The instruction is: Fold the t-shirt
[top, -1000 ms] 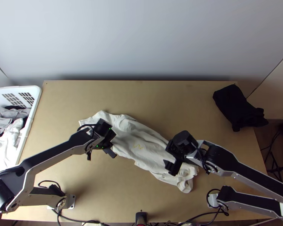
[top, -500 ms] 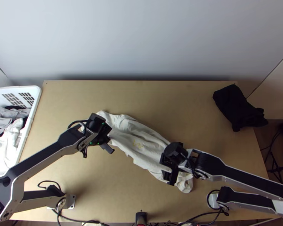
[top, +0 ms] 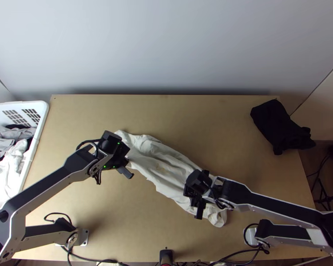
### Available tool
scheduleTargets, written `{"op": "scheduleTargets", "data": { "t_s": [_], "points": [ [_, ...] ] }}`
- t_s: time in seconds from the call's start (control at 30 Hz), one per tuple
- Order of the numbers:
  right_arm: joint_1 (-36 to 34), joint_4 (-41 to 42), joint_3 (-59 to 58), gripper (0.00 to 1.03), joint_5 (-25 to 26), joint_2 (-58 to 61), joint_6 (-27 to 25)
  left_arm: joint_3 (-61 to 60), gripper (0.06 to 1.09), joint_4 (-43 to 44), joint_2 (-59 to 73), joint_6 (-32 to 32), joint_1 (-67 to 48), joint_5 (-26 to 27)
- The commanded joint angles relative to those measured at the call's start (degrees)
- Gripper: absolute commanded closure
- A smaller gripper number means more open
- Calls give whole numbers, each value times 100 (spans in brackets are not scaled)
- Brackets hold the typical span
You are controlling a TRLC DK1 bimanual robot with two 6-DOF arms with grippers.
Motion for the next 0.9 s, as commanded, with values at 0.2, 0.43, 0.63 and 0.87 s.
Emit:
{"op": "scheduleTargets", "data": {
  "t_s": [0.2, 0.43, 0.63, 0.87],
  "points": [
    [-580, -199, 1346, 100, -10, -121, -192, 727, 105, -338, -224, 112, 283, 8],
    [-1037, -727, 2998, 100, -2, 72, -192, 1817, 105, -426, -435, 270, 828, 8],
    [-1265, -920, 4009, 100, 122, 133, -165, 2678, 105, -391, -646, 270, 1338, 8],
    [-1415, -1061, 5213, 100, 420, 300, -209, 3733, 105, -277, -690, 226, 1856, 8]
  ]
}}
